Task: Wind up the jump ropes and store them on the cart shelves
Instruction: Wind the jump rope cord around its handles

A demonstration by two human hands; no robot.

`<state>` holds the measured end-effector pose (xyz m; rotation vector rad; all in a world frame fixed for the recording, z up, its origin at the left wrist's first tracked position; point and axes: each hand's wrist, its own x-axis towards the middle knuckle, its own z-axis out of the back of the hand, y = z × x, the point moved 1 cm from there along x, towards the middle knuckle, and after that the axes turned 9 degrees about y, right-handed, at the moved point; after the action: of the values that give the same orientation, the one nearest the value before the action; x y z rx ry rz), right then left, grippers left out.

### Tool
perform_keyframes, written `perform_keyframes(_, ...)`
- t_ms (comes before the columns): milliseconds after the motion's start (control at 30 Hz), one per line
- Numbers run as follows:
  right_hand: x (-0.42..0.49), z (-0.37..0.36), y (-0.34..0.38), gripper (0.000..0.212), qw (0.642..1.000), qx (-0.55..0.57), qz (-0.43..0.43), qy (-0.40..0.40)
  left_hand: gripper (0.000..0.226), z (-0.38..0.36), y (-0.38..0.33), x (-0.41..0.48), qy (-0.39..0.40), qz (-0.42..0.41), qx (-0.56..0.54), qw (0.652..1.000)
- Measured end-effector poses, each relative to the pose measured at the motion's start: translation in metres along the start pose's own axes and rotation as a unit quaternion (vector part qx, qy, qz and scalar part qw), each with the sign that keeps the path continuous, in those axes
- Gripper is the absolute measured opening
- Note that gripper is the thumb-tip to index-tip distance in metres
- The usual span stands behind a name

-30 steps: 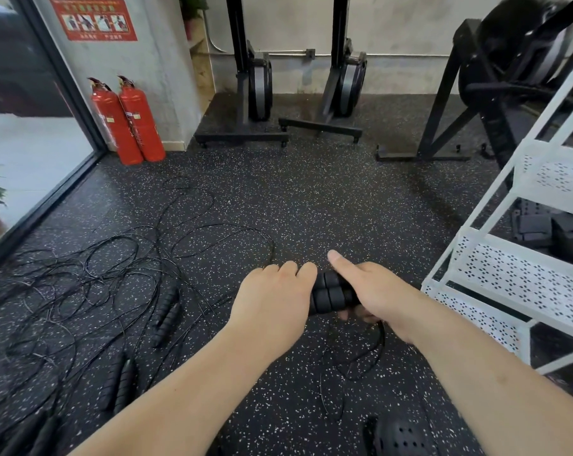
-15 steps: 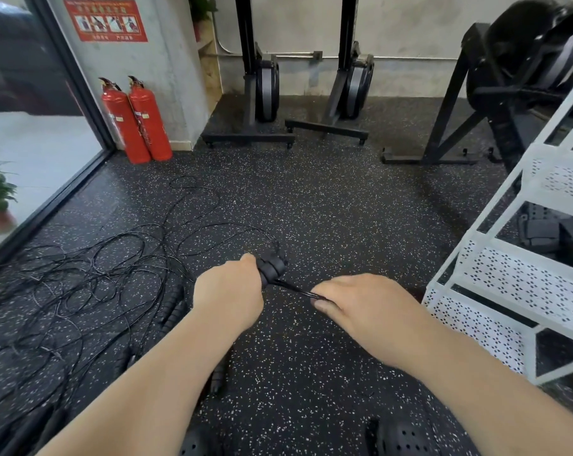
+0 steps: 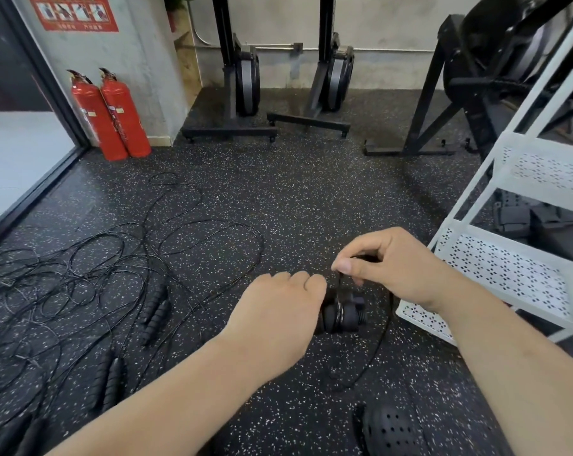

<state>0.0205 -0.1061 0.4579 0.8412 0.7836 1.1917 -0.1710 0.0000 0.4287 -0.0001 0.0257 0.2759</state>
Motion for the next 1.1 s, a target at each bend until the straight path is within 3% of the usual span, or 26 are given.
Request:
perform_keyframes(167, 0.003, -0.017, -0.004, 0.016, 0.985, 0.17, 0.006, -0.018, 0.045, 0.011, 0.012, -0.003, -0.088, -0.026, -0.082, 0.992)
perform_keyframes(267, 0.01, -0.042, -0.001, 0.017, 0.961, 0.268, -0.01, -0.066, 0.042, 0.017, 0.015, -0.004, -0.129, 0.04, -0.155, 0.979)
perform_keyframes(433, 0.02, -0.088, 0.002, 0.038, 0.933, 0.313, -0.1, -0.148, 0.032, 0.01, 0.024, 0.004, -0.143, 0.155, -0.234, 0.949)
perform_keyframes(733, 0.029, -0.114, -0.01, 0.038, 0.958, 0.18, -0.144, -0.172, 0.036, -0.004, 0.038, 0.015, -0.094, 0.217, -0.173, 0.956)
perform_keyframes(900, 0.018, -0.123, 0.008, 0.046, 0.983, -0.105, -0.129, -0.081, 0.038, -0.014, 0.059, 0.017, -0.052, 0.24, -0.073, 0.967)
perform_keyframes(1100, -0.009, -0.134, 0.034, 0.029, 0.943, -0.317, -0.093, 0.035, 0.039, -0.034, 0.076, 0.01, 0.042, 0.239, 0.004, 0.97)
